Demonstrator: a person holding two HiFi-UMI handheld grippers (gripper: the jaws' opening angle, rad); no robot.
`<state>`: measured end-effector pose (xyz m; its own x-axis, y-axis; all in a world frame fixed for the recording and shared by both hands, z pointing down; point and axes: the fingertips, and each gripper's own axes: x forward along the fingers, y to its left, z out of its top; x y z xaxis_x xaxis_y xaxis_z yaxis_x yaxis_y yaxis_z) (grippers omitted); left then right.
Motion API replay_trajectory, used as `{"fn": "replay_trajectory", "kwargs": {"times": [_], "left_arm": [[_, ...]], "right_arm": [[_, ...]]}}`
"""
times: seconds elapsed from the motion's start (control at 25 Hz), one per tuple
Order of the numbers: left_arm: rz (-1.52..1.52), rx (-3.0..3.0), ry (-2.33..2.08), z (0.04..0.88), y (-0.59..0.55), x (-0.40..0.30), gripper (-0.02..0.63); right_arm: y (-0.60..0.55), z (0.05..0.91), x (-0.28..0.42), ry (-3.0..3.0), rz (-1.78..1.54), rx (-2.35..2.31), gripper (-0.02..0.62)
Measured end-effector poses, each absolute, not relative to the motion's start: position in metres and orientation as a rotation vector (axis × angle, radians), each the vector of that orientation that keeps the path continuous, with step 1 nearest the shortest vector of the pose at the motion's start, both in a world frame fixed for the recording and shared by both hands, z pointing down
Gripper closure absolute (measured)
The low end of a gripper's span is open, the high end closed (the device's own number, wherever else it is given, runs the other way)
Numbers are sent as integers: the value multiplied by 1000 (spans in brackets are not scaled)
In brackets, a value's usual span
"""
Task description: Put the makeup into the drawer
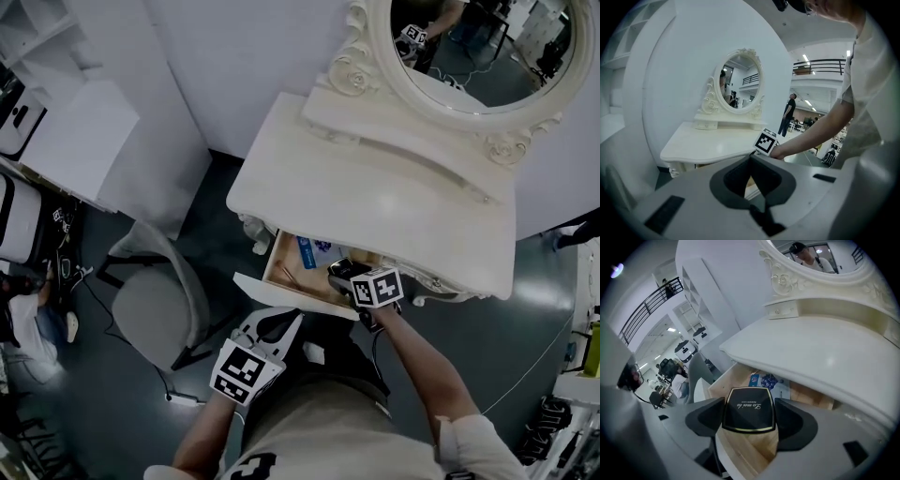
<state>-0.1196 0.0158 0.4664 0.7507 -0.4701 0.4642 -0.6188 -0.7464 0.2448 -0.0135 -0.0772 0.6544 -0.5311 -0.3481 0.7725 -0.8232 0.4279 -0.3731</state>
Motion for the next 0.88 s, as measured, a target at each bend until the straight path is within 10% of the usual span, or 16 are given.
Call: {"fn": "replay_trajectory", "kwargs": {"times": [0.88], "left_arm": [[649,2385,-987,486,4,-128,551]], "right_arm": [[-106,770,-19,-1873,1029,888,280]]}}
